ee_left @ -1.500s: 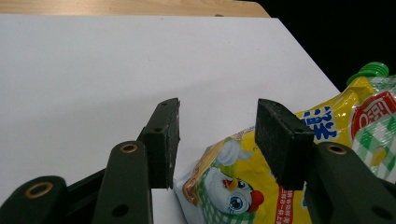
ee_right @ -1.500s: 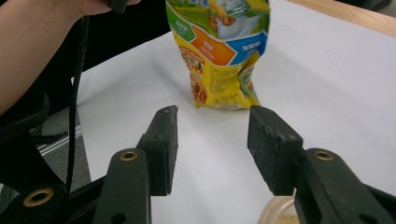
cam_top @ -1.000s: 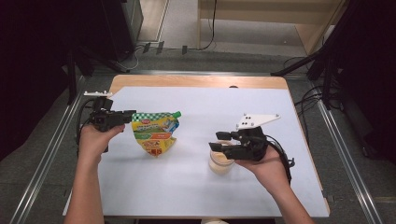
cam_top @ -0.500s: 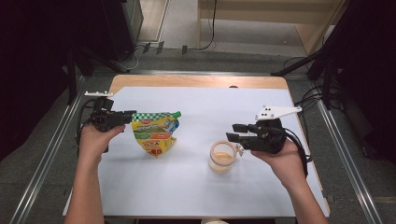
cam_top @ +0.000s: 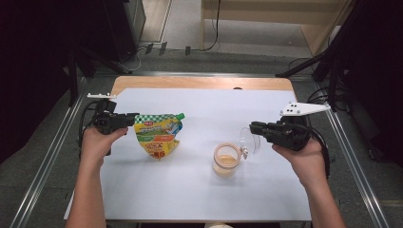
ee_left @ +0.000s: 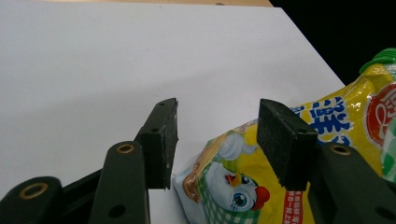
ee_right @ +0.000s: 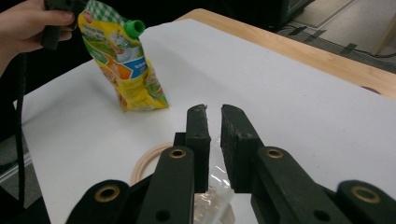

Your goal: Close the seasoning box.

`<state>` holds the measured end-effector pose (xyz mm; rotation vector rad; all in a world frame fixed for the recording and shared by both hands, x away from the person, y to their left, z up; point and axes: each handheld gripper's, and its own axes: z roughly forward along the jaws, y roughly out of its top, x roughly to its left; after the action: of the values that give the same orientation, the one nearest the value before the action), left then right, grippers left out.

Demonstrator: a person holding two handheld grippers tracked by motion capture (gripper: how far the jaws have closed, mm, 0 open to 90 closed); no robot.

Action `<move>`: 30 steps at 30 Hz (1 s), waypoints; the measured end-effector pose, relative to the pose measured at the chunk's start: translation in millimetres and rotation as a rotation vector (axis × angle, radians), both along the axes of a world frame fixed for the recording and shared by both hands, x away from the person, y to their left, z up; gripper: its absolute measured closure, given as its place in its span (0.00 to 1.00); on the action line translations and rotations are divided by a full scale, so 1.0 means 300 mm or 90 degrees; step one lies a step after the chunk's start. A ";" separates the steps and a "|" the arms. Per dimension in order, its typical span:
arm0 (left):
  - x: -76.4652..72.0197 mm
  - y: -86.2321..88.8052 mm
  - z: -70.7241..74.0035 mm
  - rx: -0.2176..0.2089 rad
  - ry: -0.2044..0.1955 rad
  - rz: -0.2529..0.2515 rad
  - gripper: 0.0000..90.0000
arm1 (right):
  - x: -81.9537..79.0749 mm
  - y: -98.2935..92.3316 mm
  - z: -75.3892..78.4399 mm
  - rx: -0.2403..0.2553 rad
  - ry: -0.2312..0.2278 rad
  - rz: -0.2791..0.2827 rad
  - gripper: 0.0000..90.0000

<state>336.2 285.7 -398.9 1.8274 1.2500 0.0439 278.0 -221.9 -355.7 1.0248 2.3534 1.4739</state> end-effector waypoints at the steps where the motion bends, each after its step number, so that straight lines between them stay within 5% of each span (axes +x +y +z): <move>1: 0.000 0.000 0.000 0.000 0.000 0.000 0.54 | 0.003 -0.010 0.000 0.002 0.001 -0.005 0.95; 15: 0.001 -0.002 -0.003 0.001 0.002 0.001 0.54 | 0.055 -0.096 -0.066 0.002 0.035 -0.068 1.00; 30: 0.003 -0.004 -0.005 0.002 0.005 -0.002 0.53 | 0.099 -0.061 -0.187 -0.011 0.091 -0.060 1.00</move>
<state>337.0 284.4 -400.4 1.8335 1.2536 0.0379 307.7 -240.1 -411.8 1.2570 2.3707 1.3863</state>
